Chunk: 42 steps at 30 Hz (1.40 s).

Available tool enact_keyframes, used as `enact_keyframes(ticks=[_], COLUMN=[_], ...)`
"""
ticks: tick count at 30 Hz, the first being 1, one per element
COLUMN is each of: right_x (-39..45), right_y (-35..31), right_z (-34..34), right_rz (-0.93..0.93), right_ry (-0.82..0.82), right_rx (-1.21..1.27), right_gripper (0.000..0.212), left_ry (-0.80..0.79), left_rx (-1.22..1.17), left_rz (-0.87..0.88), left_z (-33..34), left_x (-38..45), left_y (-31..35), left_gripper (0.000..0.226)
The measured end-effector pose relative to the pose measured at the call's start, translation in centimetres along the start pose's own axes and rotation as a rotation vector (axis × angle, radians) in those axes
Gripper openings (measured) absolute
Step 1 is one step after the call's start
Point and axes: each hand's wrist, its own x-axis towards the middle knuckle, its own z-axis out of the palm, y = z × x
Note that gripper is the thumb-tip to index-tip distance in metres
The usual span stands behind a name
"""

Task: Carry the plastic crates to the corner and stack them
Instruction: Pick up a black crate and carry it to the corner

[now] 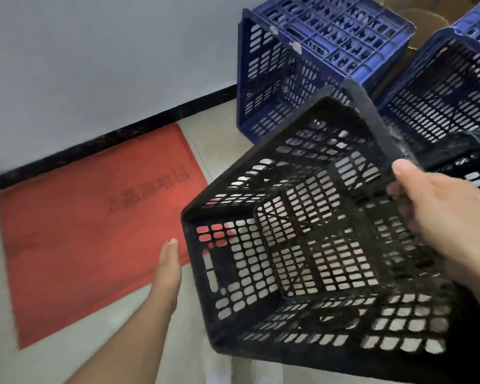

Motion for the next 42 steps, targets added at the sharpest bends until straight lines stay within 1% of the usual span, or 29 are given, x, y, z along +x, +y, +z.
enact_keyframes(ticks=[2, 3, 5, 6, 7, 9, 10, 12, 14, 20, 24, 28, 30, 32, 35, 40, 42], right_x=[0.4, 0.7, 0.9, 0.6, 0.3, 0.0, -0.1, -0.2, -0.5, -1.9, -3.7, -7.2, -9.6, -12.3, -16.6, -25.1, -28.7], right_y=[-0.1, 0.2, -0.1, -0.4, -0.8, -1.6, -1.9, -2.7, -3.5, -5.7, -8.0, -11.3, -13.3, -15.6, -18.9, -25.0, -27.4], right_z=[-0.5, -0.8, -1.1, -1.0, -0.6, 0.5, 1.1, 2.4, 3.7, 8.8, 14.3, 21.1, 24.8, 28.8, 35.1, 45.1, 49.1], right_rz=[0.074, 0.11, 0.121, 0.121, 0.123, 0.104, 0.082, 0.053, 0.055, 0.062, 0.041, -0.056, -0.111, -0.159, -0.215, -0.3, -0.364], right_ry=[-0.041, -0.09, -0.199, -0.231, -0.24, -0.226, -0.205, -0.164, -0.167, -0.207, -0.257, -0.316, -0.311, -0.333, -0.396, -0.517, -0.541], right_rx=[0.097, 0.123, 0.155, 0.195, 0.23, 0.239, 0.23, 0.201, 0.201, 0.142, 0.056, -0.029, -0.078, -0.112, -0.19, -0.276, -0.295], right_gripper=[0.083, 0.086, 0.08, 0.078, 0.076, 0.065, 0.06, 0.054, 0.052, 0.049, 0.045, 0.036, 0.034, 0.032, 0.02, 0.022, 0.022], left_ry=[0.119, 0.146, 0.102, 0.06, 0.041, 0.06, 0.085, 0.117, 0.142, 0.232, 0.336, 0.415, 0.48, 0.553, 0.612, 0.682, 0.731], left_rx=[0.014, 0.002, -0.154, -0.252, -0.314, -0.358, -0.36, -0.37, -0.395, -0.395, -0.392, -0.354, -0.361, -0.419, -0.531, -0.657, -0.685], left_rz=[-0.111, -0.18, -0.314, -0.323, -0.305, -0.266, -0.258, -0.264, -0.272, -0.215, -0.203, -0.199, -0.203, -0.211, -0.235, -0.278, -0.298], left_z=[-1.7, -2.6, -4.4, -5.2, -6.1, -7.4, -8.0, -9.6, -11.8, -20.1, -26.4, -34.1, -38.4, -43.0, -49.6, -59.2, -62.3], left_x=[0.8, 1.2, 2.0, 2.4, 2.5, 2.7, 2.9, 3.0, 3.1, 2.0, 1.4, 1.3, 1.3, 1.3, 0.3, -2.2, -3.2], left_y=[-0.9, -1.4, -2.6, -3.3, -3.6, -4.2, -4.5, -4.5, -4.3, -4.7, -6.2, -8.8, -10.5, -12.5, -16.0, -22.1, -24.3], left_gripper=[0.063, 0.065, 0.069, 0.066, 0.057, 0.04, 0.038, 0.041, 0.047, 0.042, 0.041, 0.028, 0.022, 0.021, 0.025, 0.027, 0.027])
